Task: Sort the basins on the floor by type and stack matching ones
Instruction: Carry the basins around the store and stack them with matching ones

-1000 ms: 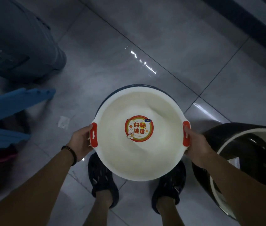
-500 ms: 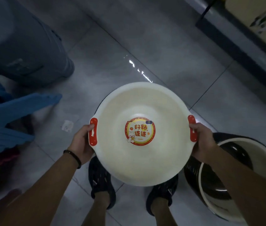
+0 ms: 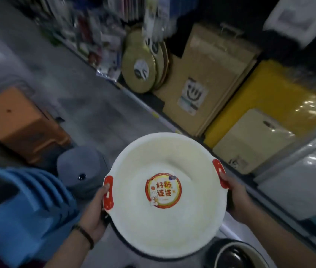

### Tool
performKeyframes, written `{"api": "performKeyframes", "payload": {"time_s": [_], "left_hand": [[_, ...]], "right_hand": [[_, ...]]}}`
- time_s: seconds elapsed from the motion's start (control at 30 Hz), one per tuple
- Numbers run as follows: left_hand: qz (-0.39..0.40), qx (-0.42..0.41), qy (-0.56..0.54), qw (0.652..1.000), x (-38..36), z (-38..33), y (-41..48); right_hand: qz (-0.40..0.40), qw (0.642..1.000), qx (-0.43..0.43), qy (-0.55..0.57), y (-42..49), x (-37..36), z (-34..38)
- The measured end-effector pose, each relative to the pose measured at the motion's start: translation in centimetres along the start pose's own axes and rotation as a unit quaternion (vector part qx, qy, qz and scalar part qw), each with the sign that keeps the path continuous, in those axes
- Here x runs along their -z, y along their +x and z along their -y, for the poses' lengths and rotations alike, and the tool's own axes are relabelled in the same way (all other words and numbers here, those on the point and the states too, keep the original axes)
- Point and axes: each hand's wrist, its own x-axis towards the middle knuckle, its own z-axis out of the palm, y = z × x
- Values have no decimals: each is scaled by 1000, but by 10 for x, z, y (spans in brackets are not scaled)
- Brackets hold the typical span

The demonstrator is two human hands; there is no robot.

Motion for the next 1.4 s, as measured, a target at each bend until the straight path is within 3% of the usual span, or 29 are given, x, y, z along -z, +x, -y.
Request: {"api": "performKeyframes", "payload": {"time_s": [0.17,0.3,0.5,0.67,0.83,1.17,1.4], "left_hand": [[29,-59,15,998,-39,-157,-68],[27,-121,15,992,-62,-255,-72],[-19,-170,-11,985,-88,-356,-44],[-83,-223,-61,970,-102,-429,-20],[-134,-233,-95,959,-84,-502,26],[-158,-252,-118,948,-30,-711,167],[-198,-253,-154,934,11,-829,257]], "right_hand": [[3,999,31,39,-66,-39,101],[37,994,70,73,-81,-81,183],[131,981,141,36,-30,-147,311],[163,971,176,-10,21,-229,419],[230,958,164,-54,72,-327,499],[230,960,140,-82,171,-552,632],[283,942,158,-85,246,-710,732]]}}
